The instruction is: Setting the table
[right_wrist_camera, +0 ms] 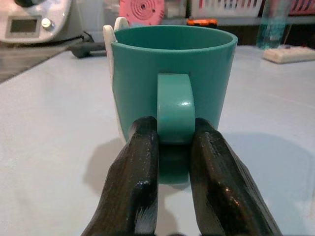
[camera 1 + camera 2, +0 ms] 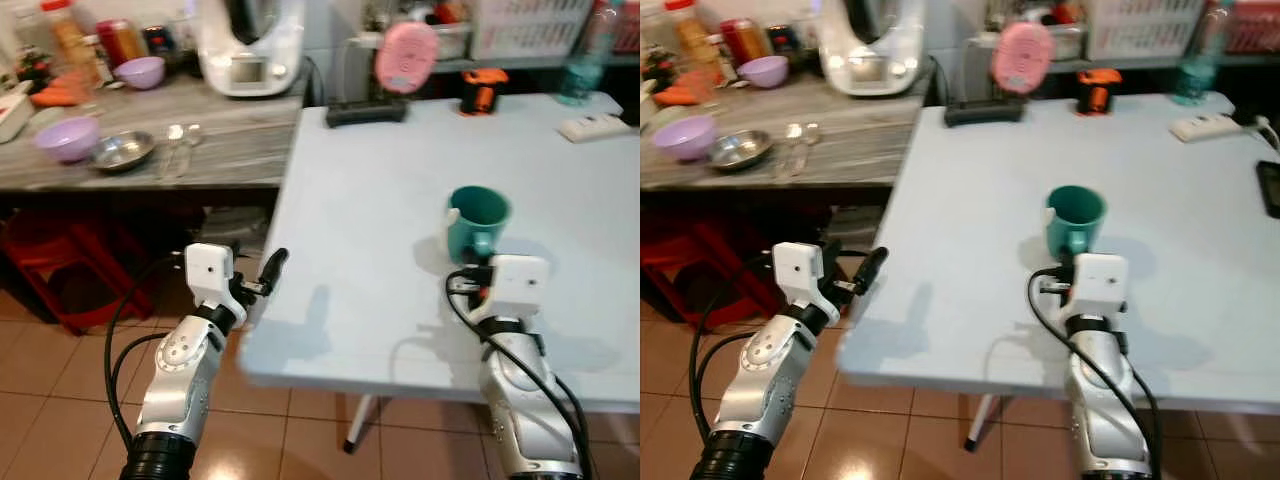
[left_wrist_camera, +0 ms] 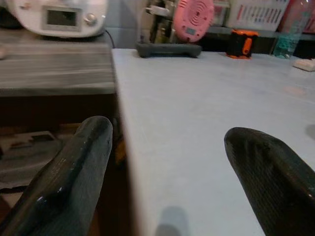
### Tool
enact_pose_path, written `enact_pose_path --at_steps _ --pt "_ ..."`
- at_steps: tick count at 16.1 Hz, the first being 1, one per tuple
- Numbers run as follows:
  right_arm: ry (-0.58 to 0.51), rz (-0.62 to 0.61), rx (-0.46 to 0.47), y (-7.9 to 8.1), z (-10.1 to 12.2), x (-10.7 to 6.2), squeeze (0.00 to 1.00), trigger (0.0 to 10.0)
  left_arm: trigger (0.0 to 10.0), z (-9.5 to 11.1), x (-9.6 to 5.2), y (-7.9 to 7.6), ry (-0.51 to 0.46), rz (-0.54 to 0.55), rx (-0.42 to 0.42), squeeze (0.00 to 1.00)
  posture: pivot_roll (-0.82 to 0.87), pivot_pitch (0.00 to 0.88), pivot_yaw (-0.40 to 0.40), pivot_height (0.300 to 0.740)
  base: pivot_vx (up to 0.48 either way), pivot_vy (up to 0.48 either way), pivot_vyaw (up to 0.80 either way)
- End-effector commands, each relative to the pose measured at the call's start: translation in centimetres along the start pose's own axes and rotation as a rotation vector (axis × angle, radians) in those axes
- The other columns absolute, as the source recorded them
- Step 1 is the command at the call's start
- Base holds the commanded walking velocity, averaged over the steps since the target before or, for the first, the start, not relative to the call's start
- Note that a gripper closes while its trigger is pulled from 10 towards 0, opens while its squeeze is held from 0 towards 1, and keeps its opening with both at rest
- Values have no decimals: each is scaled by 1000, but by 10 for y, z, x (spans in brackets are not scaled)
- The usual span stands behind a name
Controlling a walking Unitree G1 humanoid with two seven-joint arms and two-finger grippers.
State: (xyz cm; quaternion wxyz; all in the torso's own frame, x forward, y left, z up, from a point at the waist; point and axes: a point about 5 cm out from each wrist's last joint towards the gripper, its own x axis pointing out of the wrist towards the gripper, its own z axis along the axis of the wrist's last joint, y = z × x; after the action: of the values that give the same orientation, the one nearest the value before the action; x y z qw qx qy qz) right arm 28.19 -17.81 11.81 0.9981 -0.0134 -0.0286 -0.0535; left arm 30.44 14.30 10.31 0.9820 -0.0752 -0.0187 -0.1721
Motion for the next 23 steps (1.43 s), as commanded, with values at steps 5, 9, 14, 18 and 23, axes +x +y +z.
enact_pose_path --at_steps 5,9,14,18,23 --pt "-38 32 22 11 10 2 0 10000 10000 2 -1 9 -6 28 22 0 -84 19 119 740 0 398 0" --pt "-38 31 25 12 10 1 0 10000 10000 2 0 10 -7 31 26 0 -81 18 122 740 0 404 0" --pt "-40 32 29 12 10 2 0 10000 10000 2 2 8 -9 34 32 0 -80 16 122 740 0 407 0" --pt "-45 41 19 13 11 2 0 10000 10000 2 1 10 -8 44 37 0 -80 15 119 740 0 407 0" --pt "-50 52 11 15 11 2 0 10000 10000 1 2 12 -6 63 51 0 -79 11 119 740 0 407 0"
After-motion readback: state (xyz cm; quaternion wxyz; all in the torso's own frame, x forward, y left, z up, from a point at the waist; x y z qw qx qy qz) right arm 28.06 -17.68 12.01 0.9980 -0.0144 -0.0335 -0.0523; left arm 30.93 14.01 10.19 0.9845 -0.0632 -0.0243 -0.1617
